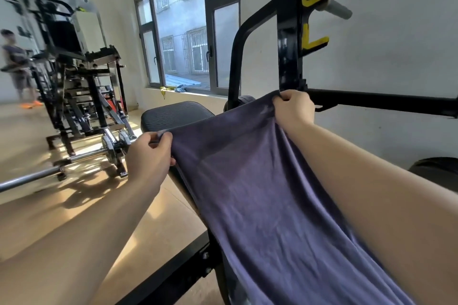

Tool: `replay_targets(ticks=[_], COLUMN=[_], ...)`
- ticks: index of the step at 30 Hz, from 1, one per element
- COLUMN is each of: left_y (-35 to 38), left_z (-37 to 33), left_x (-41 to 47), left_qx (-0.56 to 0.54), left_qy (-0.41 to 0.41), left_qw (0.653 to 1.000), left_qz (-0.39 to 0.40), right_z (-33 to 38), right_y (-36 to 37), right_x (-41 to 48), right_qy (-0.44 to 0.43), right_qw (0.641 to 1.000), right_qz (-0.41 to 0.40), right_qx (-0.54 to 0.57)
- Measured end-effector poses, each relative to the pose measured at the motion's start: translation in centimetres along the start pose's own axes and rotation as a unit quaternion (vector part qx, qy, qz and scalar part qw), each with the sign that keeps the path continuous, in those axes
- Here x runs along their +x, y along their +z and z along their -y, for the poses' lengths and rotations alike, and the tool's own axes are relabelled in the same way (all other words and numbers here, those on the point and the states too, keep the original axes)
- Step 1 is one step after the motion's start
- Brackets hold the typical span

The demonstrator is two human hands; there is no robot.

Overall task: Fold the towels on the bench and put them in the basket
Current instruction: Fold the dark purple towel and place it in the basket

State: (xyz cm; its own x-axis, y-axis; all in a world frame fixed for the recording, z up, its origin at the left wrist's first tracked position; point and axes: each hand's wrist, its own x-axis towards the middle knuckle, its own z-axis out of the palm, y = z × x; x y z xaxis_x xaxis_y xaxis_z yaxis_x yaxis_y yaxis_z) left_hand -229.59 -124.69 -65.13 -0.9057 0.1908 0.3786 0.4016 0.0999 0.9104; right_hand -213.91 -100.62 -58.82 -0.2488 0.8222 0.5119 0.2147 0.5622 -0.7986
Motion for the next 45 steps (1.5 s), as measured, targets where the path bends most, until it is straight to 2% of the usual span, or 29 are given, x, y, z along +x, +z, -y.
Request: replay_targets(ticks=[5, 12, 17, 21, 26, 31, 38, 45], left_y=[0.8, 0.9, 0.6, 0.6, 0.9, 1.3, 0.8, 2.6], left_z=[2.0, 4.8, 5.6, 6.2, 7.0, 7.3, 6.2, 3.4], left_x=[2.8, 6.7, 8.4, 8.3, 8.9, 8.9, 6.6, 0.3], left_qx=[0.010, 0.026, 0.041, 0.058, 0.069, 0.038, 0.125, 0.170], left_qy=[-0.002, 0.000, -0.027, -0.045, -0.044, -0.060, 0.065, 0.170], left_qw=[1.000, 0.998, 0.994, 0.993, 0.993, 0.995, 0.987, 0.970], left_qz=[-0.006, -0.060, -0.095, -0.088, -0.085, -0.076, -0.082, 0.027], right_z=[-1.7, -2.3, -2.3, -3.5, -4.2, -5.1, -6.0, -7.5], right_y=[4.4, 9.1, 12.8, 15.5, 15.8, 14.5, 10.4, 2.7], right_x=[1.4, 3.6, 4.4, 3.8, 2.8, 2.4, 0.9, -1.8], right_qy=[0.043, 0.064, 0.061, 0.025, -0.007, -0.027, -0.058, -0.018], right_qw=[0.998, 0.987, 0.983, 0.980, 0.957, 0.938, 0.912, 0.904], right_qz=[0.037, 0.088, 0.124, 0.196, 0.286, 0.328, 0.346, 0.345], right_qx=[0.029, 0.122, 0.119, 0.037, -0.056, -0.114, -0.214, -0.252])
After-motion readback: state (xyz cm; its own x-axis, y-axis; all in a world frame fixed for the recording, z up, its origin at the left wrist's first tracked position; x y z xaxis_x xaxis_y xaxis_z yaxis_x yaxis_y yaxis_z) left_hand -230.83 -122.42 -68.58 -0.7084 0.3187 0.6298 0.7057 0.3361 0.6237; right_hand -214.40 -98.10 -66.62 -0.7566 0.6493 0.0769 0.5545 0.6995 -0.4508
